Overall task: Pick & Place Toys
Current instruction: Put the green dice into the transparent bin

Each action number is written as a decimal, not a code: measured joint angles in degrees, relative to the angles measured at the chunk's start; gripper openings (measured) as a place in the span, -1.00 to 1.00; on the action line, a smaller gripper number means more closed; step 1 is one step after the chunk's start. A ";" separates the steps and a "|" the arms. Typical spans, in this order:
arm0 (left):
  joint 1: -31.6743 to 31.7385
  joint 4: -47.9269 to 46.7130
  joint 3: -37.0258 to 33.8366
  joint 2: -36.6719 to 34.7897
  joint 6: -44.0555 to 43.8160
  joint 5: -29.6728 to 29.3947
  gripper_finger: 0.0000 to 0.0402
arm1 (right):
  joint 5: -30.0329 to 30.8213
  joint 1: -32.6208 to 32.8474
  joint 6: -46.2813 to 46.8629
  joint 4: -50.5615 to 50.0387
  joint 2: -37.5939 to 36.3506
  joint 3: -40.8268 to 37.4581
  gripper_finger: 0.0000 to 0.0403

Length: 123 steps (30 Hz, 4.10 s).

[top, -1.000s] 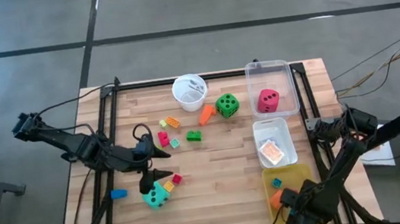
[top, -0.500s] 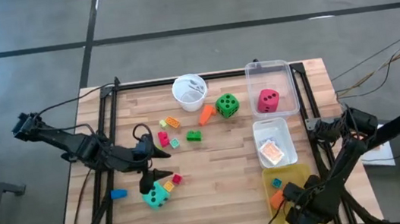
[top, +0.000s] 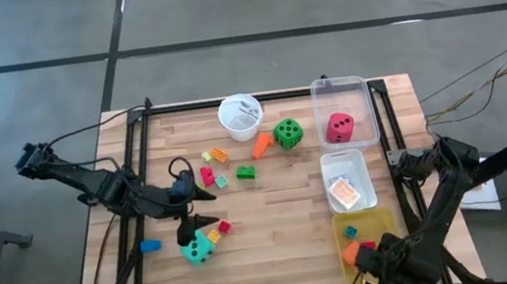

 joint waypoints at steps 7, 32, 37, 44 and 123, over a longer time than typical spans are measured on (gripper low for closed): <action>-0.01 0.16 0.00 0.00 -1.32 0.02 0.57 | 10.96 -1.12 -0.38 -15.61 -0.02 9.67 0.61; -0.19 -5.81 -0.07 -4.06 5.01 2.43 0.57 | 23.69 -48.40 -55.52 -11.00 0.09 16.52 0.61; -0.19 -8.16 -0.02 -4.35 4.55 2.36 0.57 | 23.02 -55.46 -55.02 -2.96 0.09 15.43 0.61; -0.19 -9.53 0.00 -4.71 3.09 2.58 0.57 | 22.27 -61.68 -54.85 0.89 2.24 14.59 0.61; -0.19 -10.43 0.00 -4.83 1.45 2.80 0.57 | 26.77 -68.65 -57.83 3.22 19.34 4.40 -0.10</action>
